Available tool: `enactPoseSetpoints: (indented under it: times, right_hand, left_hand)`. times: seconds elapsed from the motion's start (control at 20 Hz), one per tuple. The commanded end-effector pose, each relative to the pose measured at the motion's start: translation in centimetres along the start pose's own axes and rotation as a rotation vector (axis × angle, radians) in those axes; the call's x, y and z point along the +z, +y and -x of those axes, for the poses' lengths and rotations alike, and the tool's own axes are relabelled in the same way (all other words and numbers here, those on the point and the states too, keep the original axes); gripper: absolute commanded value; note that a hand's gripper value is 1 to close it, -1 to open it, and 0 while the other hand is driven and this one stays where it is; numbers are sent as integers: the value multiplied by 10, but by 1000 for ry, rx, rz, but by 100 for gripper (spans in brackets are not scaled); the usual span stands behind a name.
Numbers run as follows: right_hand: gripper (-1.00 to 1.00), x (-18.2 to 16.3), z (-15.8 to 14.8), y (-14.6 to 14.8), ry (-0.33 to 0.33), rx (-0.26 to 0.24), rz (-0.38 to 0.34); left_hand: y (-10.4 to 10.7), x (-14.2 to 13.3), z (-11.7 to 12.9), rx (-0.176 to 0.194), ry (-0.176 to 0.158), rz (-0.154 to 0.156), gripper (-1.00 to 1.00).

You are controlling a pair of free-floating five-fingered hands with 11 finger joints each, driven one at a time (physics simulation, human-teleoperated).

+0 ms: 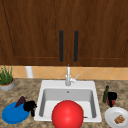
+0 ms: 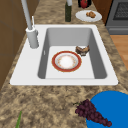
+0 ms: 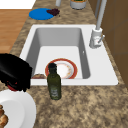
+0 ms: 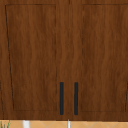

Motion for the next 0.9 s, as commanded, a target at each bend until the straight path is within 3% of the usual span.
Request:
enactPoseSetpoints:
  times: [0.0, 0.6, 0.85]
  right_hand:
    - [100, 13, -24, -15, -8, -13, -18]
    - [100, 49, -100, -16, -25, -41, 75]
    - [100, 60, -128, -13, -49, -40, 55]
  left_hand:
    - [0, 0, 0, 0, 0, 0, 0]
    - [0, 0, 0, 0, 0, 0, 0]
    - [0, 0, 0, 0, 0, 0, 0]
